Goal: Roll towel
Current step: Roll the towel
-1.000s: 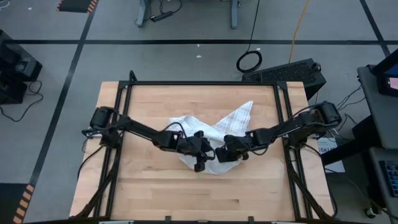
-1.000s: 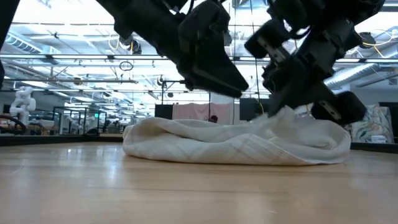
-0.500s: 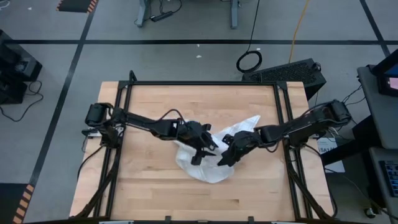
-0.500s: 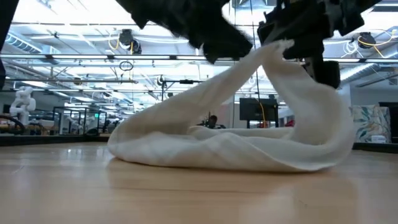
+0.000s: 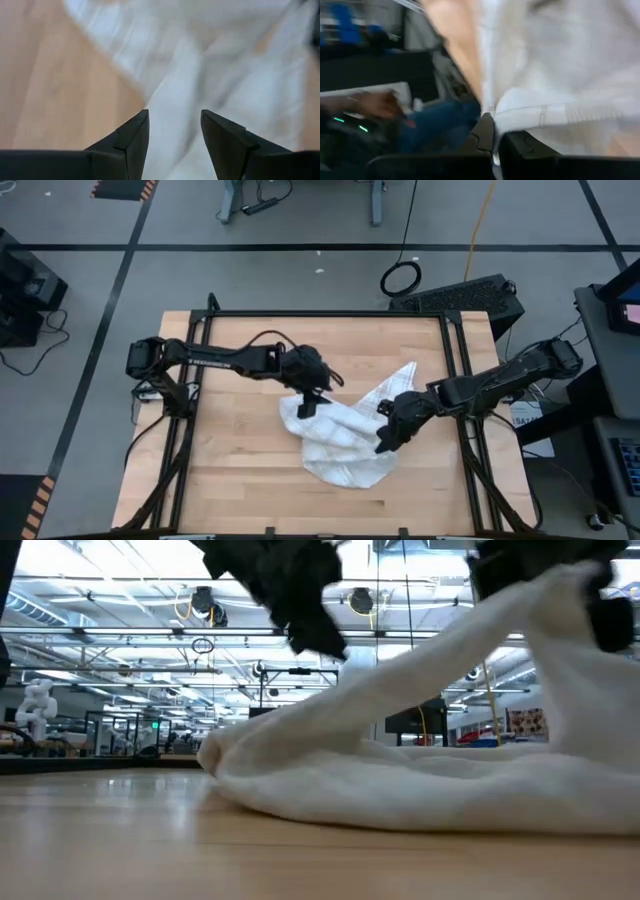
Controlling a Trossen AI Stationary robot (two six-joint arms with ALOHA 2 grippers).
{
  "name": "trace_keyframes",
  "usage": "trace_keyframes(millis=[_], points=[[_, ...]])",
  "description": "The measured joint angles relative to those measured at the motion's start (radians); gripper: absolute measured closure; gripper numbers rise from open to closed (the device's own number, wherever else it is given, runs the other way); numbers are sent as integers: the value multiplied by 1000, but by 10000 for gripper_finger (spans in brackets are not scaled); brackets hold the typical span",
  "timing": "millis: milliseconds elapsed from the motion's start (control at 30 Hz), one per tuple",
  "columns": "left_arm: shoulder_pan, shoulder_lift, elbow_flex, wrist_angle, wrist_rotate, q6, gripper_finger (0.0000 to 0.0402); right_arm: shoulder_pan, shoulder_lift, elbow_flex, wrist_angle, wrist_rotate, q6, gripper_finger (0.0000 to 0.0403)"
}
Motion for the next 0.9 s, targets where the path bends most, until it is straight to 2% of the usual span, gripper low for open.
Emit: trace_keyframes(millis=[100, 233, 333, 467, 600, 767, 833, 900], points=[[47, 0, 0, -122, -61, 6, 217, 37, -26, -1, -17, -2, 29, 403], [106, 12, -41, -158, -86, 4, 217, 72, -55, -1, -35, 2, 58, 403], [141, 26, -75, -118, -33, -21, 217, 85, -59, -2, -48, 6, 61, 403], [158, 73, -85, -142, 92, -114, 217, 85, -59, -1, -50, 22, 61, 402], [122, 81, -84, -121, 112, -132, 217, 84, -59, -1, -55, 76, 54, 402], [45, 109, -85, -45, 100, -127, 217, 84, -58, -1, -60, 85, 34, 402], [11, 129, -81, 37, 47, -116, 217, 84, -58, -1, -71, 89, 25, 402], [-22, 156, -85, 48, -21, -101, 217, 84, -58, -1, -77, 90, 18, 402]])
